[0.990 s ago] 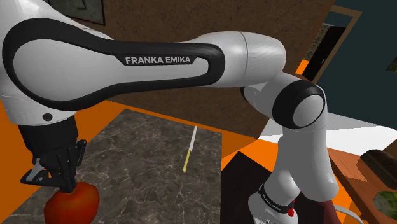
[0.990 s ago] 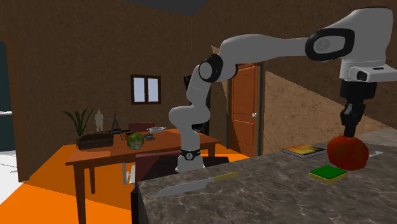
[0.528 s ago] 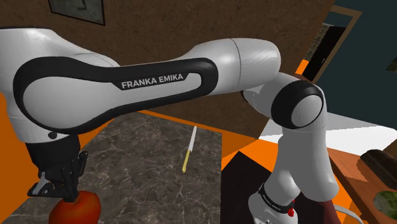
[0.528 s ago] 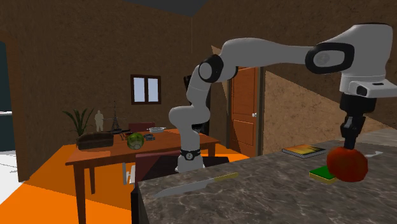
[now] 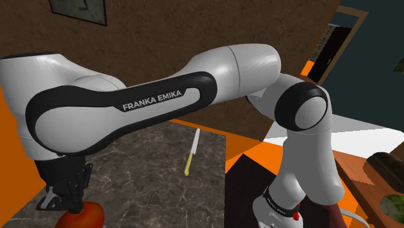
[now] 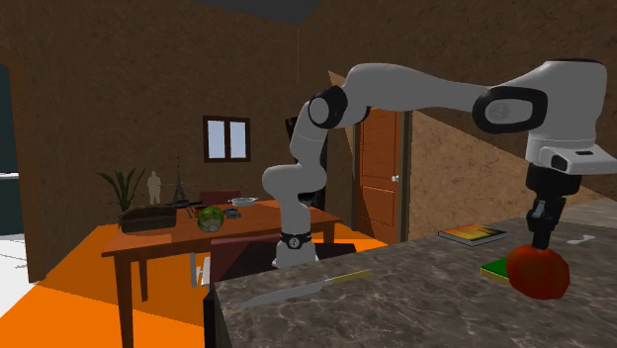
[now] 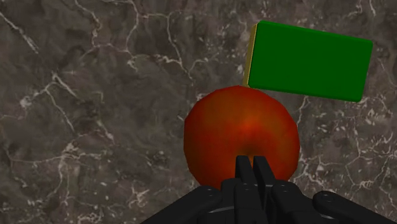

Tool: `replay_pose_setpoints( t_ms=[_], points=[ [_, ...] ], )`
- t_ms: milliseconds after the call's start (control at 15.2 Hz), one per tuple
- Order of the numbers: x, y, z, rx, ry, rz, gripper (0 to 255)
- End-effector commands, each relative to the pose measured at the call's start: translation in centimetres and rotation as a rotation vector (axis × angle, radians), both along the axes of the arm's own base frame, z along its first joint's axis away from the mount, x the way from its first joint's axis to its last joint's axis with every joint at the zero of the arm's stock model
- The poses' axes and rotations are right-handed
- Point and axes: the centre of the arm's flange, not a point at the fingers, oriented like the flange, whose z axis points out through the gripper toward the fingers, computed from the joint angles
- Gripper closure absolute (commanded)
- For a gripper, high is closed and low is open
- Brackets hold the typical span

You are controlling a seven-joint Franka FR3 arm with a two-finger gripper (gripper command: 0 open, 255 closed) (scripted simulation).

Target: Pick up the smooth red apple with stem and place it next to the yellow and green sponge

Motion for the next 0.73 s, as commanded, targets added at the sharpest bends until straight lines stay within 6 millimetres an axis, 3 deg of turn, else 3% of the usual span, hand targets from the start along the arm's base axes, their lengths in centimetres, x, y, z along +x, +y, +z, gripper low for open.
replay_pose_setpoints(
  t_ms=[0, 264, 330, 660],
  points=[
    [0.00, -0.04, -0.08, 0.000, -0.001, 0.000, 255],
    [0.00, -0.04, -0.08, 0.000, -0.001, 0.000, 255],
    [0.00, -0.04, -0.08, 0.000, -0.001, 0.000, 0],
    [0.00, -0.04, -0.08, 0.000, -0.001, 0.000, 0]
  ],
)
